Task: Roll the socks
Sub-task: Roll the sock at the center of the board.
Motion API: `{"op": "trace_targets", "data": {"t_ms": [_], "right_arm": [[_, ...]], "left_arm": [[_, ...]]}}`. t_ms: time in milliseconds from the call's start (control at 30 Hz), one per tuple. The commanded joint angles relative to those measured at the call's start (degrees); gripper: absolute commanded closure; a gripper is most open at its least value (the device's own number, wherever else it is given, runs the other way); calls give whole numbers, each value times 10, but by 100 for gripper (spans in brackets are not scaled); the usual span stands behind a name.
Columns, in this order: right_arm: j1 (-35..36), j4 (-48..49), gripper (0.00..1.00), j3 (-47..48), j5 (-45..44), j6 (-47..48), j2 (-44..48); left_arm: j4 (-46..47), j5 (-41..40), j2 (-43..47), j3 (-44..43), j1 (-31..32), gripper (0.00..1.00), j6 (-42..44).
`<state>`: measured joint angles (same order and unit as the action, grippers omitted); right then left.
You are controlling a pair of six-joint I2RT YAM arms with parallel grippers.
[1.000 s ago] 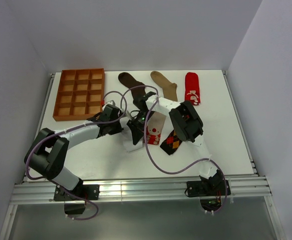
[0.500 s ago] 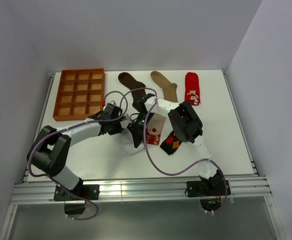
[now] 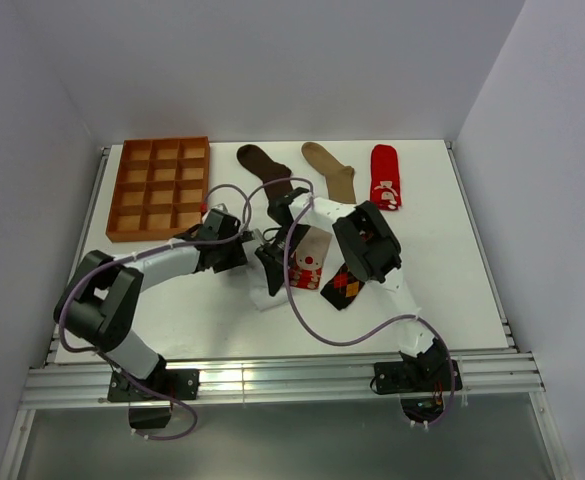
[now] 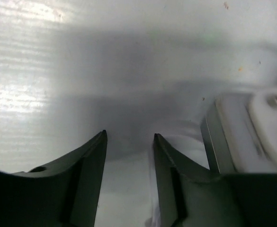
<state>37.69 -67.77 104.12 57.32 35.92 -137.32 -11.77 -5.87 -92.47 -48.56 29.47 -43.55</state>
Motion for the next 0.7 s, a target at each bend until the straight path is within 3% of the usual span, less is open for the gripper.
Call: {"op": "trace_targets", "data": {"t_ms": [0,267,667], "right_arm": [[16,3,87,32,-48,-1,-53],[14,-60,86,108,-19,5,-110],[6,-44,86,125,-27,-13,-131]], "left_arm": [[41,8,66,15,12,48,7],[113,13,157,79,52,43,24],[265,61,182,191,132,48,34]]}}
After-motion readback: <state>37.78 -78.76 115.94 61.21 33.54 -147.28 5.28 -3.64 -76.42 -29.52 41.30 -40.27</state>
